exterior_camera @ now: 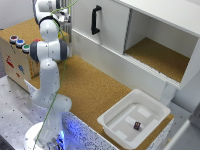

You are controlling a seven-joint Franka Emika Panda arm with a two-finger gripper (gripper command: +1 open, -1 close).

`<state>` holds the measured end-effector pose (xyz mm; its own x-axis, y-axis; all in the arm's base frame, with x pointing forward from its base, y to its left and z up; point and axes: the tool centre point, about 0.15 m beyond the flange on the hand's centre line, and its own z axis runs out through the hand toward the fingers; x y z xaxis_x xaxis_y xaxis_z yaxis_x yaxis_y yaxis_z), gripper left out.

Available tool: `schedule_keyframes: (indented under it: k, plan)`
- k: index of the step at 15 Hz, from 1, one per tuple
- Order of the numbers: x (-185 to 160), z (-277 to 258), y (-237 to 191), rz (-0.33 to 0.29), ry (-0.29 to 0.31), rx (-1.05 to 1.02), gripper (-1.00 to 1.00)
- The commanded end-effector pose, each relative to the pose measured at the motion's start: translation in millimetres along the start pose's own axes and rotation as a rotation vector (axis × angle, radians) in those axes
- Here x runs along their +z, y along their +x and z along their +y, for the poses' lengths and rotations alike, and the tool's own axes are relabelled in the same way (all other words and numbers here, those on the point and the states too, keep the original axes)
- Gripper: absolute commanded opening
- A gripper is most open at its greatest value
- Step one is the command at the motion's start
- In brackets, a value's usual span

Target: Place the yellow object on the table

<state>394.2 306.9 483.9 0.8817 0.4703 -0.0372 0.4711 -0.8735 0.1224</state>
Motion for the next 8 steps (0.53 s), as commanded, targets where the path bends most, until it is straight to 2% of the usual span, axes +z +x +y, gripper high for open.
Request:
schedule_keyframes:
  k: [1, 2, 5, 8]
  plan:
    - [38, 86, -67, 0.192, 0.068, 0.181, -1.00]
    - [41, 102, -77, 0.171, 0.047, 0.231, -1.00]
    - [47, 140, -113, 0.107, 0.040, 0.397, -1.00]
    - [54, 159, -143, 0.068, 0.070, 0.544, -1.00]
